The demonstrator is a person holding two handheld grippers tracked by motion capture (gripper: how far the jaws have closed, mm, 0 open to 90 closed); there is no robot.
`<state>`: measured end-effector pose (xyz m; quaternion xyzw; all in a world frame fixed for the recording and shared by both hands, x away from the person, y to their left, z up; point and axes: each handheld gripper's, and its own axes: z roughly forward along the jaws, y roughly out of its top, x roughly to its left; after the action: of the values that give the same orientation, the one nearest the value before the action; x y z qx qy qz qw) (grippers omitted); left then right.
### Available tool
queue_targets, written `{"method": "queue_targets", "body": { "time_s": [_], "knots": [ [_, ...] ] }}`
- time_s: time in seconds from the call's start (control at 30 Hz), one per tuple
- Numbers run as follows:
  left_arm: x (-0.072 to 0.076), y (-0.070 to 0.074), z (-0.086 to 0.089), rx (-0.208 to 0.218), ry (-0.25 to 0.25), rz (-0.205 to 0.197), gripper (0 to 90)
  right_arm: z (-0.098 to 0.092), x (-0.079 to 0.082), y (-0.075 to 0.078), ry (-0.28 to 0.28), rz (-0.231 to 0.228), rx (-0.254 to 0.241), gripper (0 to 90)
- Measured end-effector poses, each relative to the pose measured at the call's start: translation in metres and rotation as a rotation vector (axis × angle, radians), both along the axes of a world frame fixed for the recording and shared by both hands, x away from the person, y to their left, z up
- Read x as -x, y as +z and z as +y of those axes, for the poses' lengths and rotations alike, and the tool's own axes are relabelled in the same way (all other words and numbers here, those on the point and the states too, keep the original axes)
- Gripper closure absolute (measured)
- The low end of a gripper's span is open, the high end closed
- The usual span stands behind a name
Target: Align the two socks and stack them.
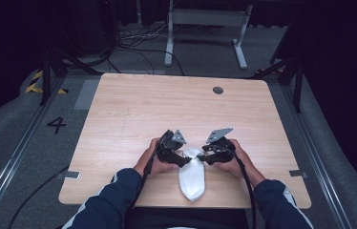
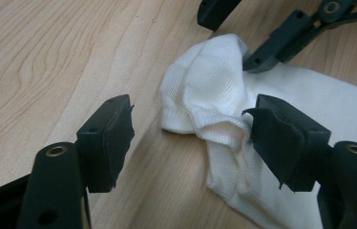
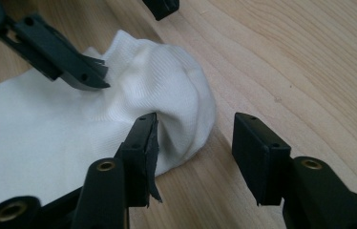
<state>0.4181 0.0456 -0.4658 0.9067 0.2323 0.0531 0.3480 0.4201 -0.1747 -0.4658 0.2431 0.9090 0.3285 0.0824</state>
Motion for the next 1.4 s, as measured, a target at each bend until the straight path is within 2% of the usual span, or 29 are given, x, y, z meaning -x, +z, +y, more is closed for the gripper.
{"method": "queue_targets", "body": {
  "time_s": [0.07, 0.13, 0.23, 0.3, 0.33, 0.37, 0.4, 0.5, 0.57, 0.63, 0.7, 0.73, 0.77, 0.8, 0.83, 0.9, 0.97, 1.0, 1.1, 1.17, 1.2, 1.23, 1.33, 1.37, 1.4],
  "knots": [
    [0.000, 0.002, 0.001, -0.001, 0.003, -0.012, 32.7, 0.000, 0.000, 0.001, -0.002, 0.001, -0.001, 50.8],
    [0.001, 0.009, 0.004, 0.037, 0.009, -0.038, 33.9, -0.001, -0.001, 0.002, -0.006, 0.004, -0.016, 50.1],
    [0.000, 0.013, 0.007, 0.053, 0.019, -0.047, 33.9, -0.002, -0.002, 0.004, -0.013, -0.012, -0.033, 49.7],
    [-0.004, 0.011, 0.006, 0.040, 0.023, -0.044, 35.3, -0.002, -0.002, 0.003, -0.017, -0.014, -0.031, 49.5],
    [-0.006, 0.005, 0.003, 0.007, 0.019, -0.032, 38.2, 0.000, -0.004, 0.003, -0.023, -0.015, -0.032, 50.0],
    [-0.006, 0.005, 0.003, 0.007, 0.019, -0.032, 39.3, 0.000, -0.004, 0.003, -0.023, -0.015, -0.032, 50.0],
    [-0.008, 0.000, 0.001, -0.022, 0.009, -0.028, 39.4, 0.002, -0.005, 0.001, -0.035, -0.010, -0.023, 50.1],
    [-0.008, -0.002, 0.000, -0.023, 0.009, -0.018, 41.0, 0.003, -0.006, 0.000, -0.038, -0.007, -0.015, 48.8],
    [-0.010, -0.004, 0.001, -0.029, -0.006, -0.003, 42.2, 0.004, -0.008, -0.003, -0.030, 0.006, -0.022, 48.0],
    [-0.010, -0.006, 0.000, -0.015, -0.009, 0.011, 43.0, 0.004, -0.010, -0.003, -0.031, 0.030, -0.030, 47.6],
    [-0.009, -0.006, -0.002, -0.024, -0.024, 0.003, 45.0, 0.004, -0.011, -0.003, -0.021, 0.029, -0.026, 48.2],
    [-0.009, -0.006, -0.003, -0.027, -0.038, 0.003, 49.8, 0.005, -0.010, -0.002, -0.005, 0.036, -0.026, 54.8],
    [-0.009, -0.006, -0.003, -0.024, -0.047, 0.000, 49.8, 0.005, -0.010, -0.002, -0.005, 0.036, -0.026, 54.8],
    [-0.008, -0.006, -0.003, -0.021, -0.057, 0.005, 52.5, 0.005, -0.010, -0.002, 0.005, 0.036, -0.029, 58.9],
    [-0.008, -0.006, -0.003, -0.016, -0.057, 0.008, 54.1, 0.007, -0.008, -0.002, 0.025, 0.049, -0.036, 67.9],
    [-0.008, -0.006, -0.003, -0.006, -0.069, 0.012, 56.8, 0.007, -0.008, -0.002, 0.036, 0.060, -0.040, 74.2],
    [-0.007, -0.006, -0.003, -0.011, -0.085, 0.014, 65.2, 0.008, -0.008, -0.002, 0.041, 0.069, -0.046, 77.3],
    [-0.007, -0.005, -0.003, -0.008, -0.088, 0.019, 65.2, 0.008, -0.007, -0.002, 0.045, 0.077, -0.055, 80.1],
    [-0.006, -0.005, -0.003, -0.007, -0.093, 0.011, 70.9, 0.009, -0.005, -0.002, 0.056, 0.056, -0.047, 84.3],
    [-0.004, -0.003, -0.004, -0.022, -0.076, -0.031, 75.2, 0.010, -0.002, 0.000, 0.059, 0.011, -0.028, 84.7],
    [-0.004, -0.003, -0.004, -0.022, -0.076, -0.031, 75.9, 0.010, -0.002, 0.000, 0.059, 0.011, -0.028, 84.7],
    [-0.004, -0.002, -0.002, -0.022, -0.072, -0.047, 76.1, 0.010, -0.001, 0.001, 0.060, -0.009, -0.034, 84.7],
    [-0.004, -0.001, -0.001, -0.017, -0.060, -0.051, 75.4, 0.010, 0.001, 0.003, 0.066, -0.031, -0.035, 84.8],
    [-0.005, 0.001, 0.000, -0.014, -0.059, -0.063, 71.9, 0.010, 0.003, 0.007, 0.078, -0.060, -0.036, 84.8],
    [-0.005, 0.001, 0.000, -0.014, -0.059, -0.063, 69.8, 0.010, 0.003, 0.007, 0.078, -0.060, -0.036, 84.8]
  ]
}}
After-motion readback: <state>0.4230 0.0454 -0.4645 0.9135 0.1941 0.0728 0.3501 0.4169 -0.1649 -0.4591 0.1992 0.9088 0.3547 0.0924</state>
